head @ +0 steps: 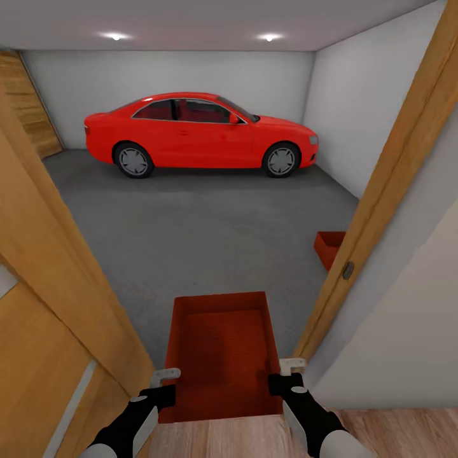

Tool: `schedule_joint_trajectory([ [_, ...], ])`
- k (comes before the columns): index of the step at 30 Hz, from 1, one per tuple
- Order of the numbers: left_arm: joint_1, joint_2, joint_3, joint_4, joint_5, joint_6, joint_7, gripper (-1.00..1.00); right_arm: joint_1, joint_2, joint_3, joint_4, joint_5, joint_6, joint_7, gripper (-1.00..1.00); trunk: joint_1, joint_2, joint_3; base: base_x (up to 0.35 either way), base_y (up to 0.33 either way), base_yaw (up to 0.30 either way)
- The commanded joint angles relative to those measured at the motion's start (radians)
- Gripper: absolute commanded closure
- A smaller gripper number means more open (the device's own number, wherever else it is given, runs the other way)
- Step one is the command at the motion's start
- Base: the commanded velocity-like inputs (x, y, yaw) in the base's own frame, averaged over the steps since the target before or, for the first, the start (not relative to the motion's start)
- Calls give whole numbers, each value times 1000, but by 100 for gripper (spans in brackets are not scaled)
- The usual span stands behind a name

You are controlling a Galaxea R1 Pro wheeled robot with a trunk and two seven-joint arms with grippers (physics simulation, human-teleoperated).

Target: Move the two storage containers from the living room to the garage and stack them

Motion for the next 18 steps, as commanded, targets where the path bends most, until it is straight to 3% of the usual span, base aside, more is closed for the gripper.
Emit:
schedule_joint_trajectory([
  [1, 1, 0, -26, -3, -16, 5, 7, 100, -6, 0, -60, -2, 16, 7, -3, 100, 1, -2, -2, 337, 0, 0],
  [18, 1, 0, -26, -3, -15, 5, 7, 100, -6, 0, -60, -2, 16, 7, -3, 100, 1, -2, -2, 337, 0, 0],
])
